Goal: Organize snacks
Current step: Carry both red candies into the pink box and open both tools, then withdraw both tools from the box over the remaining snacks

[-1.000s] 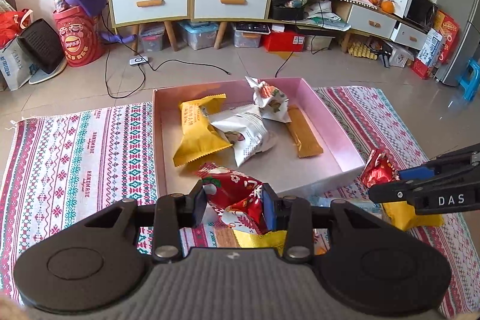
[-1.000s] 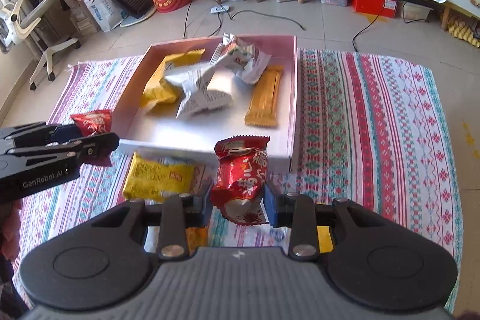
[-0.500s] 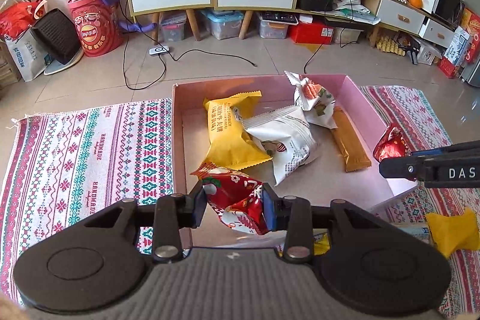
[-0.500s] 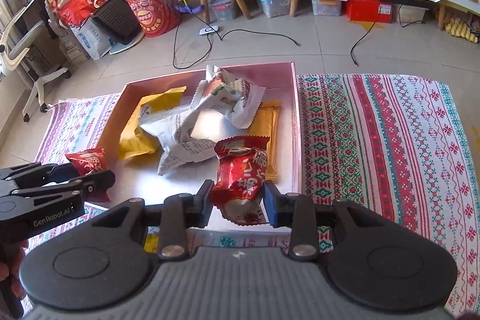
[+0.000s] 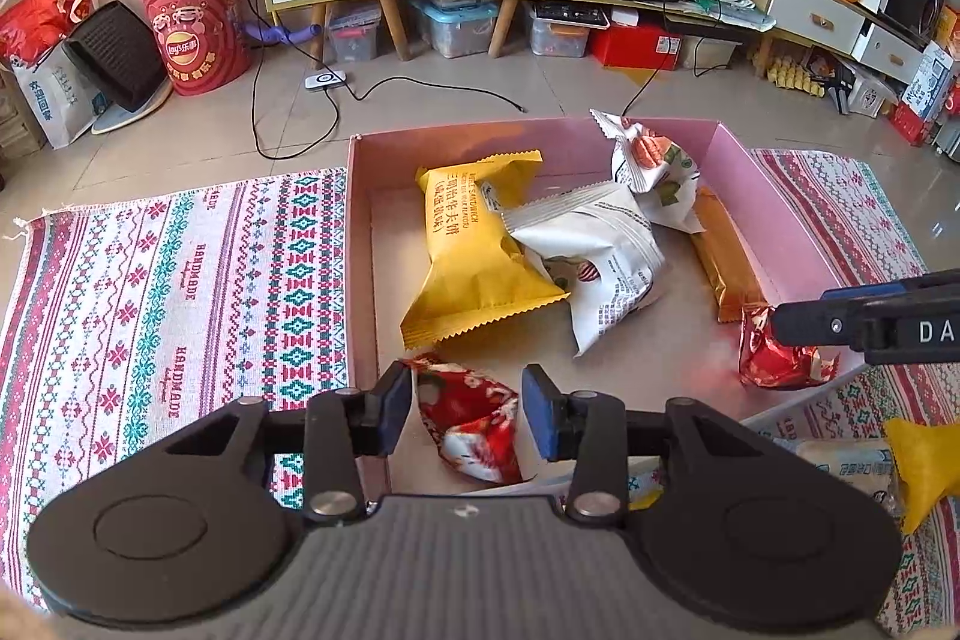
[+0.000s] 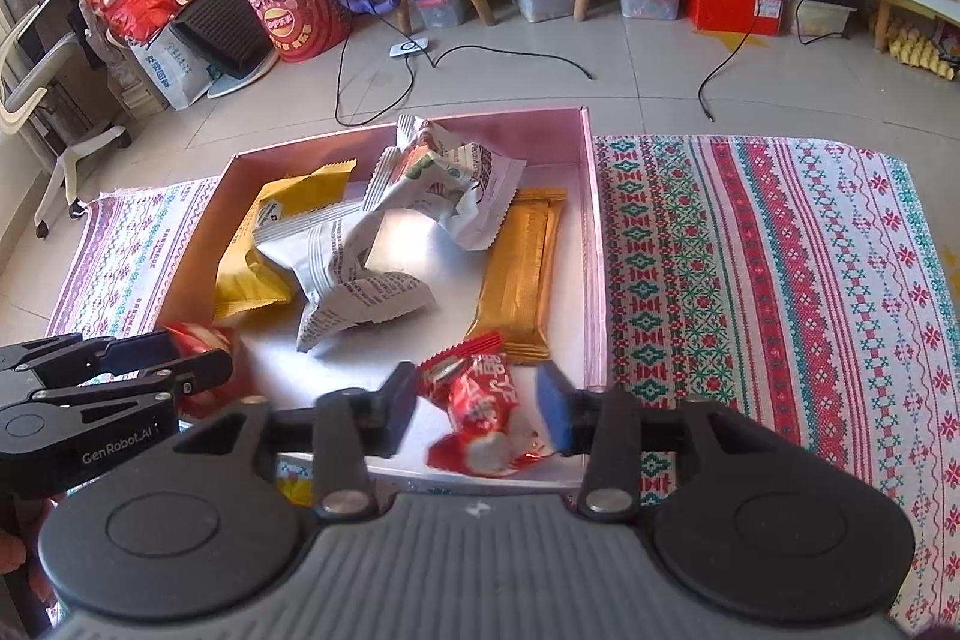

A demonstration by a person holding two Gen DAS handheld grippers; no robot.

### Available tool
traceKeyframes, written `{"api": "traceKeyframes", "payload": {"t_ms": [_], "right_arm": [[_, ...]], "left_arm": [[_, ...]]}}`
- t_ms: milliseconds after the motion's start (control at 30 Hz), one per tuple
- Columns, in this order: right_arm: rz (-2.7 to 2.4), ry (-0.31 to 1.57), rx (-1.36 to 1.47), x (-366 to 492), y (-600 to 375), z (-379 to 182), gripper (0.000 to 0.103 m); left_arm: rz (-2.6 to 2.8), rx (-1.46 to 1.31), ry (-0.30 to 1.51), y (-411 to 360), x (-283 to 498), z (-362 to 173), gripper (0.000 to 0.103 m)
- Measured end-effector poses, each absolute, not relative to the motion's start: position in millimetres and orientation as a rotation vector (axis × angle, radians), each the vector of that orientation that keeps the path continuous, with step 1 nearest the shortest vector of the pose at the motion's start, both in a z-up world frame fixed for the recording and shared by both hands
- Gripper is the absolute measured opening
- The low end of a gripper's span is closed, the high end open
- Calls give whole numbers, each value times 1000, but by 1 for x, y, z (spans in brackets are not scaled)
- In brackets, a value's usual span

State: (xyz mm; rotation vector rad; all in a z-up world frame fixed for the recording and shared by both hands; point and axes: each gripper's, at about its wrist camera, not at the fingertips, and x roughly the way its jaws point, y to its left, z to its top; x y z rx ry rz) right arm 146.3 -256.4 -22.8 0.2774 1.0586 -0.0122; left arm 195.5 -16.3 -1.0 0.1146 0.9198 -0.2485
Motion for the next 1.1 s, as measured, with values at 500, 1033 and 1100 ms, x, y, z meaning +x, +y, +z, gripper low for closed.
{"api": "traceKeyframes", "payload": {"t_ms": [500,1033,1100], "right_arm": [[-19,1025,239,129,-252,4,87],[-13,1022,191,77,-234,25,99],[-13,1020,193,73,-232,26,99]], "left_arm": [[-294,104,903,-10,173,19,86],[-350,156,902,5,112,32,103],[-366,161,905,7,103,32,103]]}}
